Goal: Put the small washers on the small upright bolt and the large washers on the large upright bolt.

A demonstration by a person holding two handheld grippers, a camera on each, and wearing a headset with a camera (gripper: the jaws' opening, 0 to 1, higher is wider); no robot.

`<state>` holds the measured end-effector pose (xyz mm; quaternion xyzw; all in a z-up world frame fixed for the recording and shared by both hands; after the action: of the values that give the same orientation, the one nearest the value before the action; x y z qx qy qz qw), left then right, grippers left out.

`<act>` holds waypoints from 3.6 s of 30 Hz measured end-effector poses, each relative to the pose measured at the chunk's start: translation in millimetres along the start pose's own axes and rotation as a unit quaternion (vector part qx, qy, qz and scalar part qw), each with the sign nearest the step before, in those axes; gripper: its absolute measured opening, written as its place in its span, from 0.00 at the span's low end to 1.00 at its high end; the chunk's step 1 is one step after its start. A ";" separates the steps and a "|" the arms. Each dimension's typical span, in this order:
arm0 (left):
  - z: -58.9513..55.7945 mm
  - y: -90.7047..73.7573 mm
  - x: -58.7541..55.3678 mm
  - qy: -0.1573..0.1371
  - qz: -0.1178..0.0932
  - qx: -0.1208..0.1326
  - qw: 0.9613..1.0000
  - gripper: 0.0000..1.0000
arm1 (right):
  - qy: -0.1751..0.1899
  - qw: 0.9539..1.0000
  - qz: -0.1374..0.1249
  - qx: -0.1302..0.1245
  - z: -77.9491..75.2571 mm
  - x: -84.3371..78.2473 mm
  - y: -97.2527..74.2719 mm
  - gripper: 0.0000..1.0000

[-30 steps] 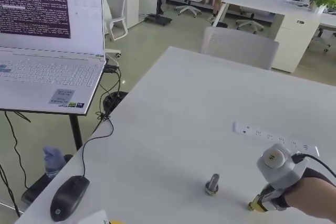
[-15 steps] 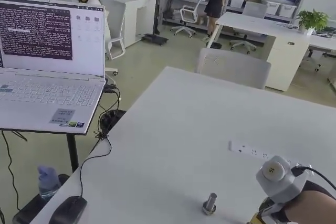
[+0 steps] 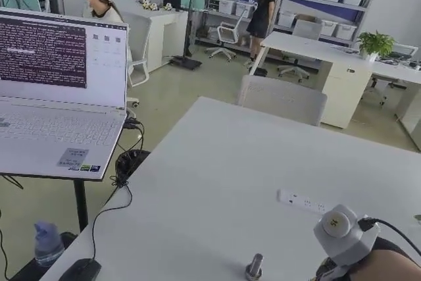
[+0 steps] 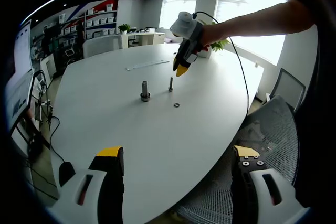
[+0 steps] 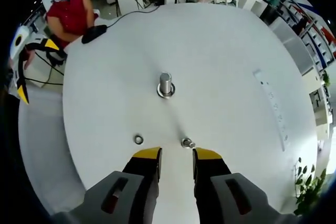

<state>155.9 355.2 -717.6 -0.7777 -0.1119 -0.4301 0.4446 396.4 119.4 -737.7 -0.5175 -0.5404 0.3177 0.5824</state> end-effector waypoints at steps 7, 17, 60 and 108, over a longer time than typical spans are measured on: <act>3.6 -2.2 -0.7 0.007 0.003 -0.001 1.000 0.84 | 0.000 1.000 -0.001 0.006 16.2 2.7 1.3 0.25; 8.5 -8.6 -7.6 0.004 0.003 0.004 1.000 0.83 | -0.007 1.000 -0.003 0.021 45.5 5.2 5.9 0.25; 4.3 -4.1 3.2 -0.005 -0.009 -0.010 1.000 0.90 | 0.010 0.999 0.020 0.037 68.2 -8.6 75.3 0.25; 6.4 -6.8 -1.2 -0.007 -0.005 -0.004 1.000 0.84 | 0.033 0.998 0.040 0.026 67.8 -8.5 79.9 0.14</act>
<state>155.0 364.4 -716.1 -0.7819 -0.1169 -0.4275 0.4384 344.7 150.1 -824.0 -0.5332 -0.4915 0.3375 0.6001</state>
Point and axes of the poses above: the centre of the closed fingertips' face, and the gripper's own axes: y roughly forward along the fingers, z roughly to its left, x roughly out of its top, the point moved 6 cm from there along -y, roughly backward along the fingers, and after that the axes turned 7 degrees about -y, right-handed, at the moved point
